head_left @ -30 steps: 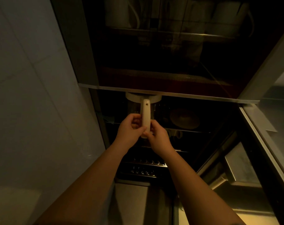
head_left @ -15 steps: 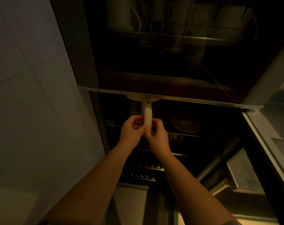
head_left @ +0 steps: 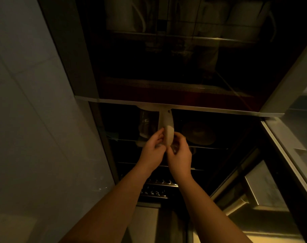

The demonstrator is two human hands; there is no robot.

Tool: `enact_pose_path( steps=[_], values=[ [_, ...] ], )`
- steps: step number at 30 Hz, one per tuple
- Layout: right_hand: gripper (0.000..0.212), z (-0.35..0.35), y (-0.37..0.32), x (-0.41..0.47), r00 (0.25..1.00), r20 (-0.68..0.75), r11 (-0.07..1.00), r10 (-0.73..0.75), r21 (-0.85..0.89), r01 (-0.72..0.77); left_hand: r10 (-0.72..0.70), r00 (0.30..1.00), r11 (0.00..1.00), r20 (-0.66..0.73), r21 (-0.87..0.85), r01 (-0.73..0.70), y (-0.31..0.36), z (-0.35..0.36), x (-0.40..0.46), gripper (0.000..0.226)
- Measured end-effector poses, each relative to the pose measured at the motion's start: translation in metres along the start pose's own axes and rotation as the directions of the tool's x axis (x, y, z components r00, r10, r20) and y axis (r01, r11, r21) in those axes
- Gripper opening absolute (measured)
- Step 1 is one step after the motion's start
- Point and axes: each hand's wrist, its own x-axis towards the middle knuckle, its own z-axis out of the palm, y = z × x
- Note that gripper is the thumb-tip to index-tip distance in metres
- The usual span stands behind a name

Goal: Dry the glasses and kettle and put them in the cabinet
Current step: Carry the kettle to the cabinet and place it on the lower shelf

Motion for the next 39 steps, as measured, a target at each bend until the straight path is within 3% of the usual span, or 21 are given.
enact_pose_path(
  steps=[3, 6, 11, 19, 23, 27, 29, 31, 33, 35, 39],
  values=[
    [0.055, -0.010, 0.007, -0.002, 0.998, 0.065, 1.000, 0.003, -0.003, -0.003, -0.006, 0.999, 1.000, 0.048, 0.006, 0.006, -0.004, 0.003, 0.005, 0.055],
    [0.062, -0.016, 0.010, 0.010, 0.992, 0.127, 0.991, -0.005, -0.129, 0.021, -0.023, 0.997, 0.998, 0.069, 0.054, 0.019, -0.005, 0.007, 0.012, 0.059],
    [0.059, -0.015, 0.014, 0.031, 0.986, 0.166, 0.981, 0.024, -0.195, 0.009, -0.032, 0.998, 0.989, 0.052, 0.146, 0.024, -0.011, 0.013, 0.028, 0.061],
    [0.057, -0.004, 0.038, 0.037, 0.989, 0.149, 0.967, 0.002, -0.252, 0.036, 0.146, 0.989, 0.927, -0.010, 0.350, -0.134, -0.044, 0.026, 0.033, 0.063],
    [0.060, -0.003, 0.044, 0.037, 0.985, 0.168, 0.946, -0.032, -0.313, 0.084, 0.225, 0.974, 0.843, -0.007, 0.502, -0.191, -0.060, 0.028, 0.037, 0.063],
    [0.058, -0.002, 0.048, 0.035, 0.987, 0.124, 0.918, -0.102, -0.370, 0.141, 0.319, 0.947, 0.657, 0.036, 0.712, -0.249, -0.067, 0.021, 0.038, 0.058],
    [0.059, 0.000, 0.051, 0.029, 0.967, 0.067, 0.834, -0.245, -0.495, 0.246, 0.434, 0.900, 0.481, 0.034, 0.837, -0.263, -0.073, 0.014, 0.038, 0.055],
    [0.064, 0.006, 0.059, 0.025, 0.902, 0.102, 0.610, -0.420, -0.704, 0.364, 0.528, 0.849, 0.333, 0.000, 0.920, -0.206, -0.080, 0.004, 0.041, 0.055],
    [0.061, 0.014, 0.067, 0.025, 0.871, 0.173, 0.434, -0.461, -0.812, 0.391, 0.570, 0.821, 0.244, -0.008, 0.957, -0.160, -0.089, -0.004, 0.046, 0.060],
    [0.058, 0.020, 0.073, 0.027, 0.874, 0.199, 0.365, -0.444, -0.850, 0.379, 0.567, 0.823, 0.211, -0.018, 0.970, -0.124, -0.094, -0.011, 0.051, 0.066],
    [0.065, 0.023, 0.083, 0.031, 0.886, 0.207, 0.332, -0.414, -0.872, 0.359, 0.547, 0.836, 0.192, -0.040, 0.978, -0.078, -0.101, -0.020, 0.060, 0.067]
  ],
)
